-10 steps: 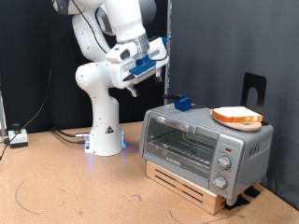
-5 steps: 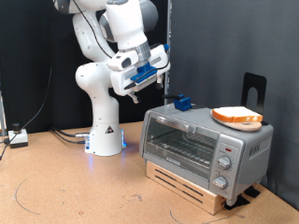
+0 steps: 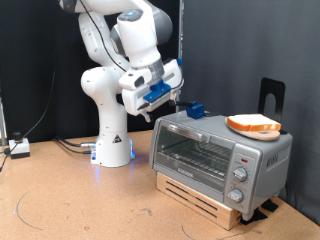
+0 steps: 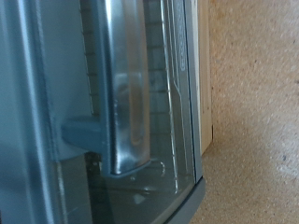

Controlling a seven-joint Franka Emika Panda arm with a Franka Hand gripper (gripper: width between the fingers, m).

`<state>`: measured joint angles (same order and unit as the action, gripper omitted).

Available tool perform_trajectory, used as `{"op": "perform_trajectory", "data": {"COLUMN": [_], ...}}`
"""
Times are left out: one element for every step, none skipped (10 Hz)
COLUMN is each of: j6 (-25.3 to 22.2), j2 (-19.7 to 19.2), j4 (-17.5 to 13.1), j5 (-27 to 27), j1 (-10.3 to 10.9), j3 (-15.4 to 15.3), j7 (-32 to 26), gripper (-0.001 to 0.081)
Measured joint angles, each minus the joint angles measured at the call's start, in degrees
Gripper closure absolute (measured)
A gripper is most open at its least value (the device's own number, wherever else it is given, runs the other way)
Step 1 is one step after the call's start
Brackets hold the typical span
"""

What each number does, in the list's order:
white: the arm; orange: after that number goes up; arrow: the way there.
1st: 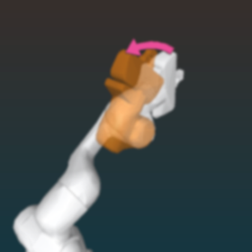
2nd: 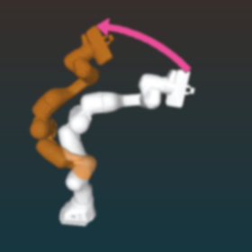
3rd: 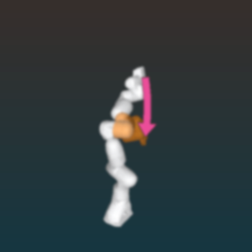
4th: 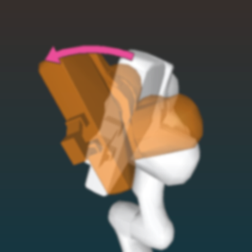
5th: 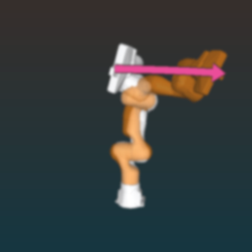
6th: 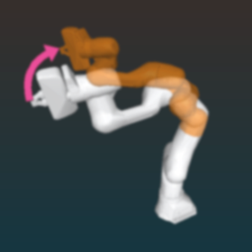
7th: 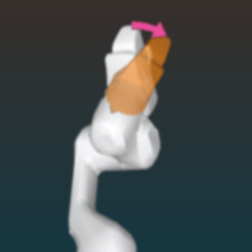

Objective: Make a piece of toast with the oven

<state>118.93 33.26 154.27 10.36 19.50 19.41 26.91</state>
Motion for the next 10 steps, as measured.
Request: {"op": "perform_trajectory", "data": {"j6": [0.92,2.8,4.5,5.79,6.5,6.76,6.77,6.82,6.97,7.02], "j2": [-1.84,-3.55,-5.0,-6.21,-7.18,-7.72,-7.8,-7.81,-7.84,-8.06], "j4": [0.22,0.63,1.12,1.53,1.92,1.99,1.97,1.89,1.72,1.43], "j5": [0.0,0.02,0.16,0.35,0.4,0.43,0.38,-0.19,-1.53,-3.12], "j1": [0.14,0.26,0.37,0.58,0.67,0.66,0.49,-0.04,-0.98,-2.16], "j3": [-0.6,-1.36,-2.13,-2.72,-3.16,-3.39,-3.42,-3.43,-3.43,-3.44], "j7": [0.07,0.31,0.35,0.35,0.35,0.44,0.61,1.13,2.28,3.97], "gripper": [-0.0001,-0.0001,-0.0001,-0.0001,-0.0001,-0.0001,-0.0001,-0.0001,-0.0001,-0.0001]}}
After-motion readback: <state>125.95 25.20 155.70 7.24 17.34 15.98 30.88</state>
